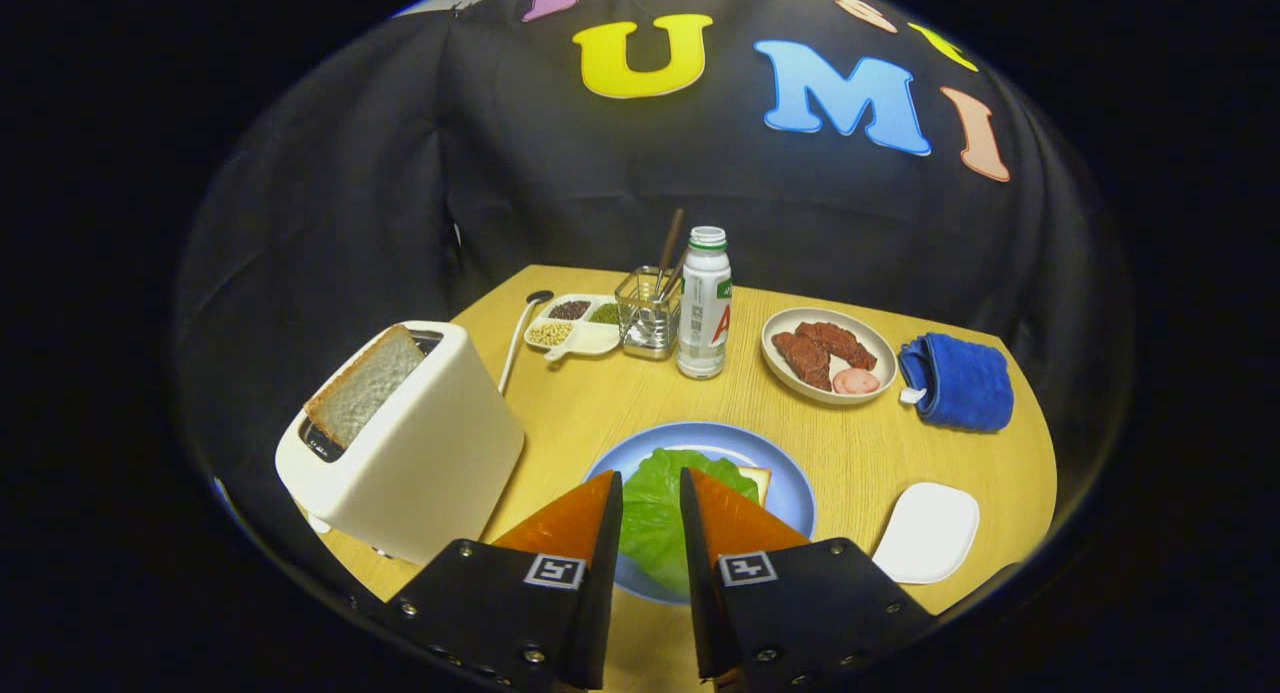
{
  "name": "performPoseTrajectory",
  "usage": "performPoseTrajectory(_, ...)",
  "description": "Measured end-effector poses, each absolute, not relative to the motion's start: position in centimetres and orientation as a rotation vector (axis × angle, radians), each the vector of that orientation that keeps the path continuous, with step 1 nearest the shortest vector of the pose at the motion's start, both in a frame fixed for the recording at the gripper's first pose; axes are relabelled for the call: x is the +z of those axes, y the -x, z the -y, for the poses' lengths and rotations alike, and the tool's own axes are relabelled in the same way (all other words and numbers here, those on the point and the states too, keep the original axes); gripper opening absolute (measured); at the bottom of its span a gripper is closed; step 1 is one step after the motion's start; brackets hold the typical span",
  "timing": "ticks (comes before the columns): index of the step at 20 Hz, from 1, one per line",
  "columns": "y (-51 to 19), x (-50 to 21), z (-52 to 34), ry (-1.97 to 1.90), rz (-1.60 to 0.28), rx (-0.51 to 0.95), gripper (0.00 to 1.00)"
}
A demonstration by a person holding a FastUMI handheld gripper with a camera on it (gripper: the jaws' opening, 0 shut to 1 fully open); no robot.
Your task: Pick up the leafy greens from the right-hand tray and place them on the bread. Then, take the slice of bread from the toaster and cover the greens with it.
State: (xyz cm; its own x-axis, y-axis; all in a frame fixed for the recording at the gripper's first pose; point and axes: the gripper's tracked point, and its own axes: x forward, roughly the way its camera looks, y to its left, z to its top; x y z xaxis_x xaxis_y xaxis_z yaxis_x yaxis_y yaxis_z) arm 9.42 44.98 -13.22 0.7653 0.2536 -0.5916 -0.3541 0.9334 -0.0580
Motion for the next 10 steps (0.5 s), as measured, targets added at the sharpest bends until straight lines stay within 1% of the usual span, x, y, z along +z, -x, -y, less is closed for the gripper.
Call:
performPoseTrajectory(2,-8.6,-11.9,-46.2,0.188,-0.522,0.346,0.34)
performPoseTrajectory(5,-6.4,-10.5,-48.5,0.197,-0.435,0.378,0.34)
performPoseTrajectory(10,-2.5,-9.4,-52.8,0.131,-0.375,0.44,0.34)
